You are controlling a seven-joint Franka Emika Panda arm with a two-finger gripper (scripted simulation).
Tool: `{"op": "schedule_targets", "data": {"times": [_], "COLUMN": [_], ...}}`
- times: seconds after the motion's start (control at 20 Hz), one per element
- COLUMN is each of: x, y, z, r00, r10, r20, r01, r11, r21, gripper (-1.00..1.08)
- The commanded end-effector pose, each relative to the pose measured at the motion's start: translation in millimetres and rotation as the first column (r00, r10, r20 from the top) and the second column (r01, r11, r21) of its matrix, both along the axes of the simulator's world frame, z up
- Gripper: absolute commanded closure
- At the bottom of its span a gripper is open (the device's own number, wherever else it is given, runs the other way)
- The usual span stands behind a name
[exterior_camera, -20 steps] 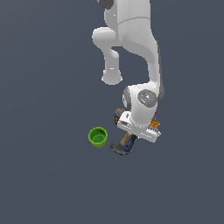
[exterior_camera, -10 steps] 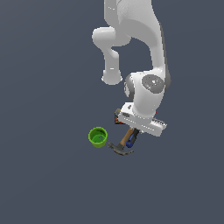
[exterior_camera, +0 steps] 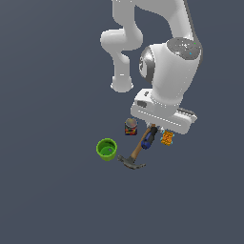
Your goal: Pick up a designated object from a clutter of objects.
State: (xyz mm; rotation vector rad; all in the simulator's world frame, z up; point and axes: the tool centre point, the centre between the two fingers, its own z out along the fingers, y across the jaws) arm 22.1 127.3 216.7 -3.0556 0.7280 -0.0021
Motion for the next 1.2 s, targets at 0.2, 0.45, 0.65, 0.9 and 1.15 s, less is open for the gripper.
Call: {"op": "schedule_targets", "data": {"times": [0.2, 0.45, 0.65, 0.9, 1.15], "x": [1.1, 3.0, 4.8, 6.8, 8.1], "y": [2.2, 3.9, 4.9, 6.0, 6.5], "z": [72.5, 117.2, 142.9, 162.5, 168.8], "r00": [1.000, 1.000, 1.000, 1.000, 1.000], "r10": [0.001, 0.001, 0.001, 0.002, 0.002], "r20": [0.000, -0.001, -0.001, -0.001, -0.001], "r01": [-0.001, -0.001, -0.001, -0.002, -0.002], "r11": [1.000, 1.000, 1.000, 1.000, 1.000], "r21": [0.000, 0.000, 0.000, 0.000, 0.000], "gripper": [1.08, 1.08, 1.08, 1.08, 1.08]}}
